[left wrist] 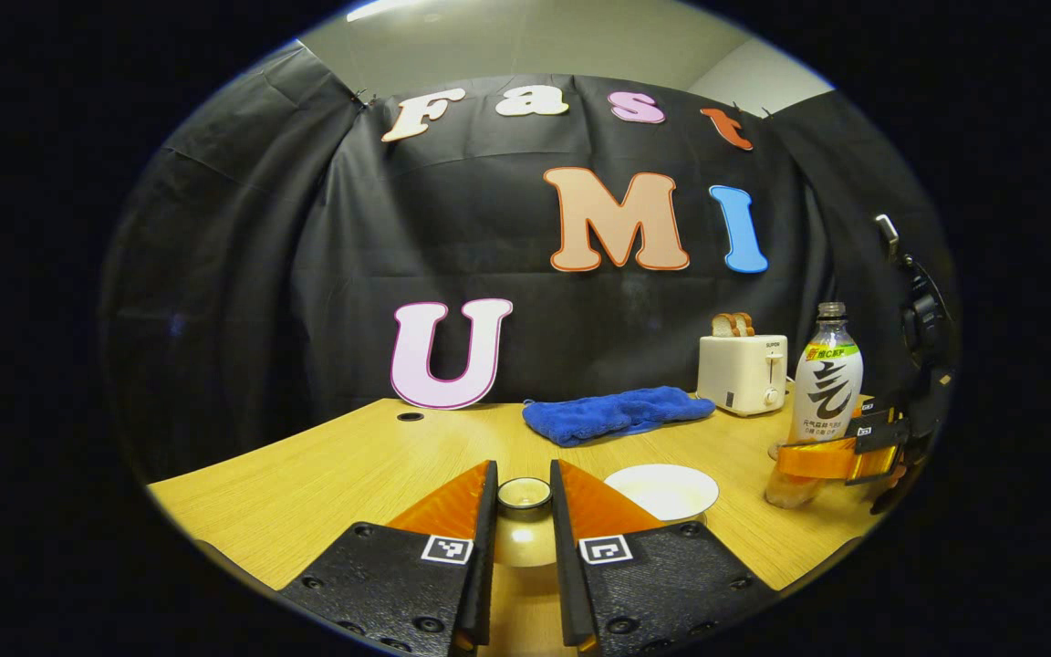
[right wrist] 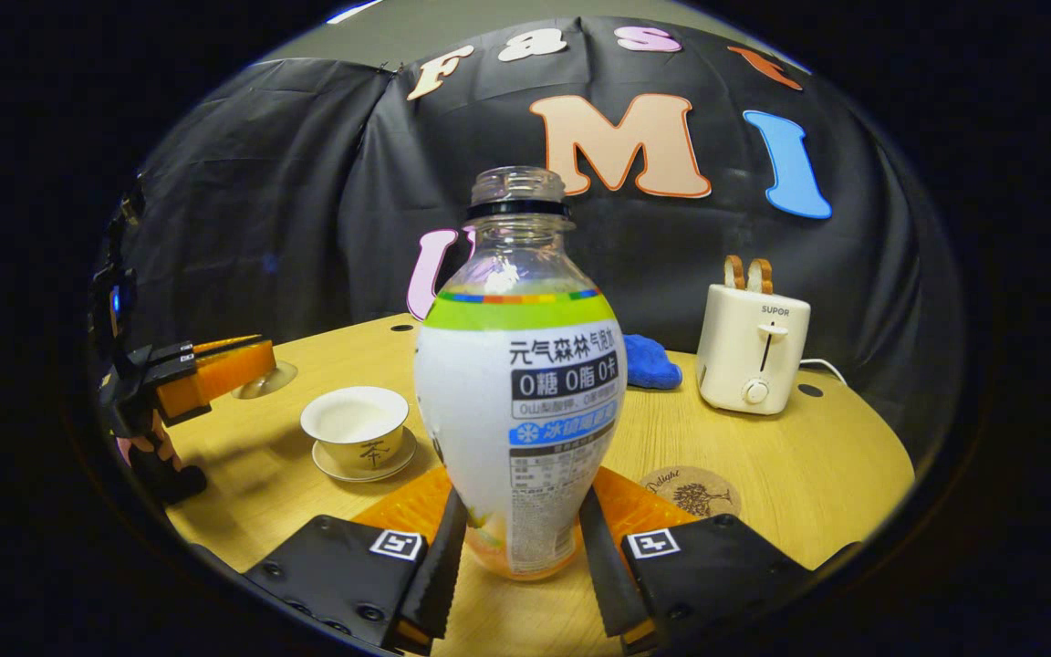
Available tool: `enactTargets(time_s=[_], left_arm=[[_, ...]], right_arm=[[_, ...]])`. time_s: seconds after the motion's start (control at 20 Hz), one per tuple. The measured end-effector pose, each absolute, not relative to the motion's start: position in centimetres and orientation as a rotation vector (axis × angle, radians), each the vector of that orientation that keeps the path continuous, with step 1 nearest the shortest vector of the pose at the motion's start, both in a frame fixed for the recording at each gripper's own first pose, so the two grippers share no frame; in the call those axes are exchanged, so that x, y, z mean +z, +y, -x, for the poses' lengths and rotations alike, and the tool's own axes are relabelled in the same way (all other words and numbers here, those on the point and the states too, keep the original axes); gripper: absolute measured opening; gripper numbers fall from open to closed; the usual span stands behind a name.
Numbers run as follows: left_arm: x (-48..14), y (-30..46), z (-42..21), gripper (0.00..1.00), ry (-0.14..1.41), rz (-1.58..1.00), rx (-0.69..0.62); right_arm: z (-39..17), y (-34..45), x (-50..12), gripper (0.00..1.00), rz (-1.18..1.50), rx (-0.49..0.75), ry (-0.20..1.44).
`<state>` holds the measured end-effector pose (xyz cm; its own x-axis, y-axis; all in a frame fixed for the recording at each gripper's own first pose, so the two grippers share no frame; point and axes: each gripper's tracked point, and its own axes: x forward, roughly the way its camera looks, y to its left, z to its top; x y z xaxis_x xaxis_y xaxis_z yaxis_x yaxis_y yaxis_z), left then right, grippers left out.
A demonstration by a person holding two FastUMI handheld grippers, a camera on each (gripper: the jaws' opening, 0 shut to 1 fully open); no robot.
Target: Open the teacup lid with one hand, grasp the water bottle and pour water into the teacup with the other hand; after pouring, place the water bottle on the coaster and then close the teacup lid.
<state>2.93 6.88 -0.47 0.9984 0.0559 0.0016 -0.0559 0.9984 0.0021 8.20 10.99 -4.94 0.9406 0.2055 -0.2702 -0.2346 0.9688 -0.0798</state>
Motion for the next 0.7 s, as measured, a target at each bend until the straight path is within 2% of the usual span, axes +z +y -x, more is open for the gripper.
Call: enactTargets(time_s=[0.7], left_arm=[[-0.5, 6.9, -3.0, 0.28, 0.000, -0.001, 0.059]], right_arm=[[-9.7, 8.2, 2.8, 0.65, 0.706, -0.009, 0.054]])
